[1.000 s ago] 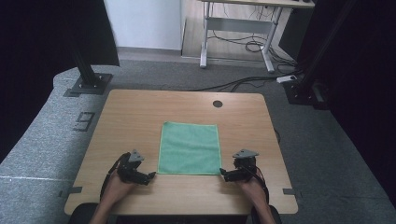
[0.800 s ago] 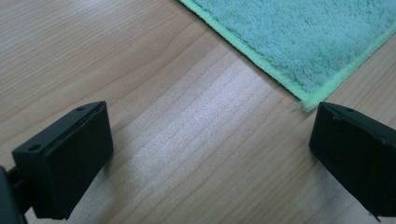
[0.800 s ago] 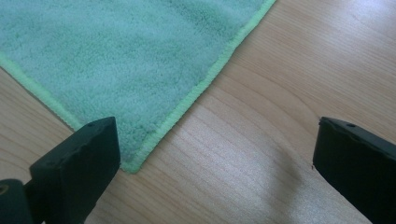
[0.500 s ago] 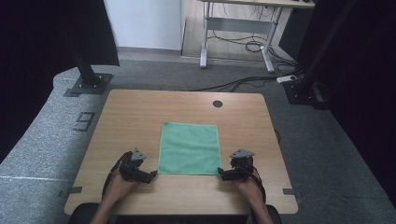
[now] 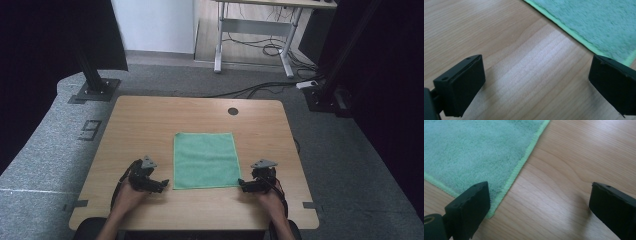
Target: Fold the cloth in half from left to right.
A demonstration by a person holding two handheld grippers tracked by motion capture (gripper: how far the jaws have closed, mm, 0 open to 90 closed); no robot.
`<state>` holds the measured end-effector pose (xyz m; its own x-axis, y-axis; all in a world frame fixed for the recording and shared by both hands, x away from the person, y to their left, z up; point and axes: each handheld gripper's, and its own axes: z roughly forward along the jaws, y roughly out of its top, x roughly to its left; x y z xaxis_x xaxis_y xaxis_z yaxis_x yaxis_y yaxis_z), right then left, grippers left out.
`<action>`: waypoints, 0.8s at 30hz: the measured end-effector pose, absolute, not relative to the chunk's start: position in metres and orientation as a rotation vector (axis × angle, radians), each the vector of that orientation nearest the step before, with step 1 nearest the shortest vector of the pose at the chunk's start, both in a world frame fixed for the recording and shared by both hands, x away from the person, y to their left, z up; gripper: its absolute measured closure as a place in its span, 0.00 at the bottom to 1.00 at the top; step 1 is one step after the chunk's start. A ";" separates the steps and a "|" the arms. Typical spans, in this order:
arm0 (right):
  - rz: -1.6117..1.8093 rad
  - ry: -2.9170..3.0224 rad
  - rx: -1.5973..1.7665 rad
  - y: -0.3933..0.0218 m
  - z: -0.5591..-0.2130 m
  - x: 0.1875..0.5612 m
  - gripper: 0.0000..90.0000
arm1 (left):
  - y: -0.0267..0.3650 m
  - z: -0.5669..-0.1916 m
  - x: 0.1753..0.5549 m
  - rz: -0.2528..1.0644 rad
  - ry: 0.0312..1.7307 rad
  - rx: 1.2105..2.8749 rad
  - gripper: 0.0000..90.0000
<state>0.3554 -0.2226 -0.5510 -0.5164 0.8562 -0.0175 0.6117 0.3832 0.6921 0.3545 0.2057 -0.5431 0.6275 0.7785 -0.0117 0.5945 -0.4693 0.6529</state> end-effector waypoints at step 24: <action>0.911 2.228 1.356 -0.241 -0.553 0.357 0.04 | 0.158 -0.535 0.425 0.478 1.082 2.189 0.02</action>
<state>0.3574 -0.2408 -0.5527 -0.4644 0.8855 0.0137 0.6415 0.3257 0.6945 0.4248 0.1584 -0.5355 0.5947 0.8030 0.0391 0.5694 -0.4550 0.6847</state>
